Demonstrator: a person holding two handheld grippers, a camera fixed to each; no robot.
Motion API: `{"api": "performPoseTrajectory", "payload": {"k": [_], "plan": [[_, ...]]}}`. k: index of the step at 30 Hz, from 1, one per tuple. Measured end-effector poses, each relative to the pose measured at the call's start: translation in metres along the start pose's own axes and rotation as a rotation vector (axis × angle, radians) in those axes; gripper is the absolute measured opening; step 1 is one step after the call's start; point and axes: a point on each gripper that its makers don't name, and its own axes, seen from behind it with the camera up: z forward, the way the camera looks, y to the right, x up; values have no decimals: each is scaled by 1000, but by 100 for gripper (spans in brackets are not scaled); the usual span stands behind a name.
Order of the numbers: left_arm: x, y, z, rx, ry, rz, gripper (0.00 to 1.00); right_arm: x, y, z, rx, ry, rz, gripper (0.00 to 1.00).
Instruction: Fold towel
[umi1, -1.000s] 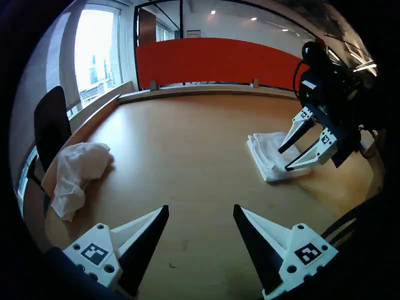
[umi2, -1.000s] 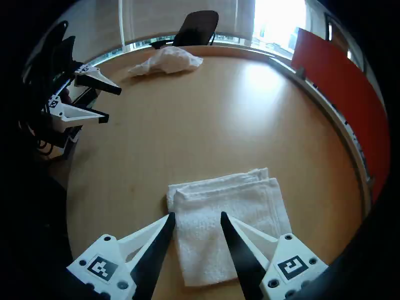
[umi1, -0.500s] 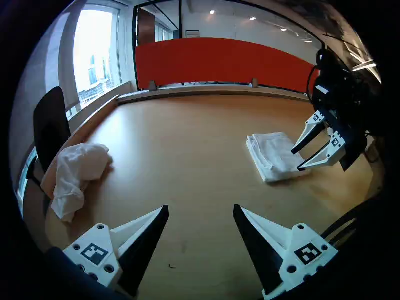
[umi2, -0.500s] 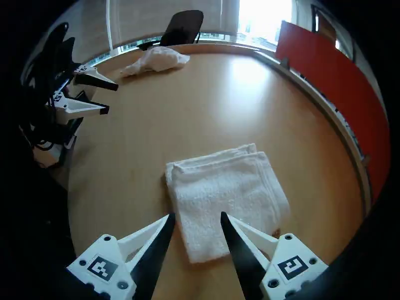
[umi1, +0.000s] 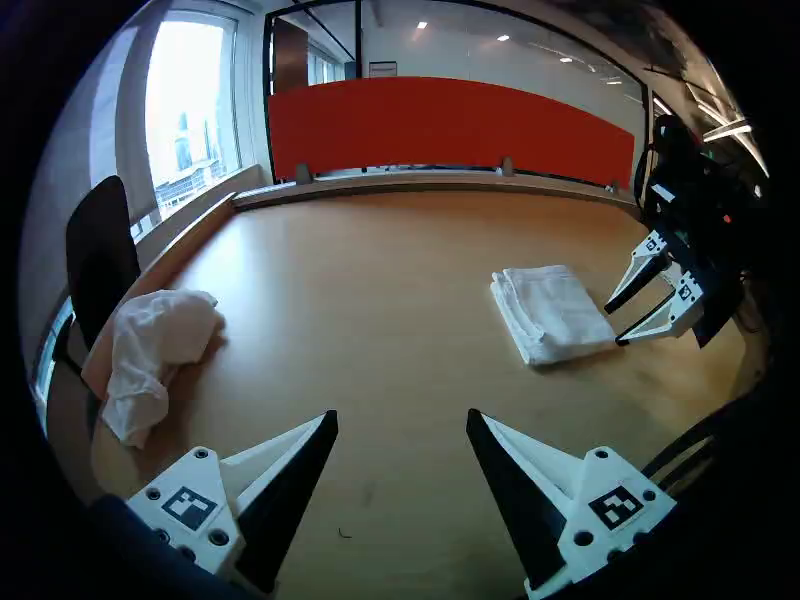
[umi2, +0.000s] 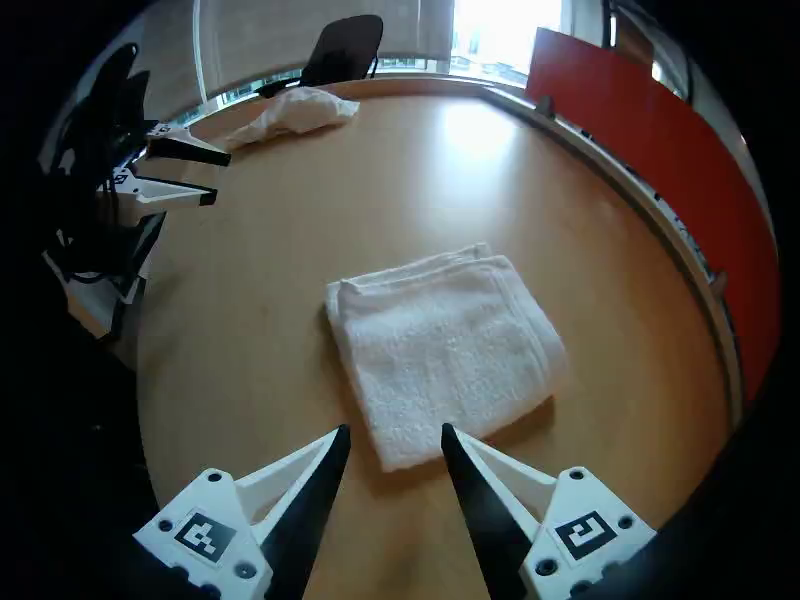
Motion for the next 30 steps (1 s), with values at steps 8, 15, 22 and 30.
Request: {"api": "performPoseTrajectory", "payload": {"k": [8, 15, 22, 30], "plan": [[1, 0, 0, -2, 2, 3, 96, -17, -5, 4, -9, -23, 17, 70], [0, 1, -1, -4, 2, 4, 96, -27, -8, 8, -14, -35, 41, 69], [-1, 1, -2, -4, 3, 5, 96, -30, -6, 11, -34, -43, 71, 63], [-1, 0, -2, -5, 3, 5, 96, -30, -4, 13, -46, -41, 111, 42]]}}
